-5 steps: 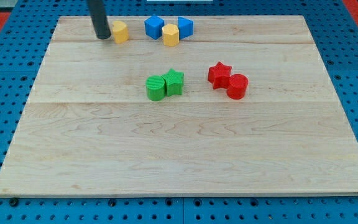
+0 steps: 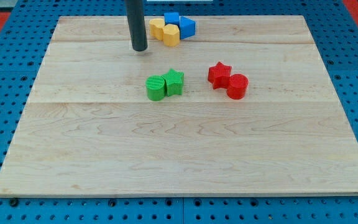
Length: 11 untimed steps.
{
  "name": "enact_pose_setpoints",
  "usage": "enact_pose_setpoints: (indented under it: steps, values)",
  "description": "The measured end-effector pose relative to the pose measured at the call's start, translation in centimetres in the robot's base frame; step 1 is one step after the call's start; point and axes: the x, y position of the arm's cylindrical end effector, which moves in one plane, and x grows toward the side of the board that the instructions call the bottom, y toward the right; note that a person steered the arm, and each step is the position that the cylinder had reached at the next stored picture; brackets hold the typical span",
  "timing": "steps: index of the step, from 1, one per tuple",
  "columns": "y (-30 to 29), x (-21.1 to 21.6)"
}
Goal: Push group of blocks a bit down
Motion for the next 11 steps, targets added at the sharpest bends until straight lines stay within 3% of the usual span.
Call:
enact_pose_setpoints:
  steps: [1,2,3,4,7,11]
  values:
    - [12.4,-0.5]
    - [20.8,-3.2]
    - [18.6,-9.4]
    - [15.4,-11.2]
    - [7.0,-11.0]
    - [7.9,-11.0]
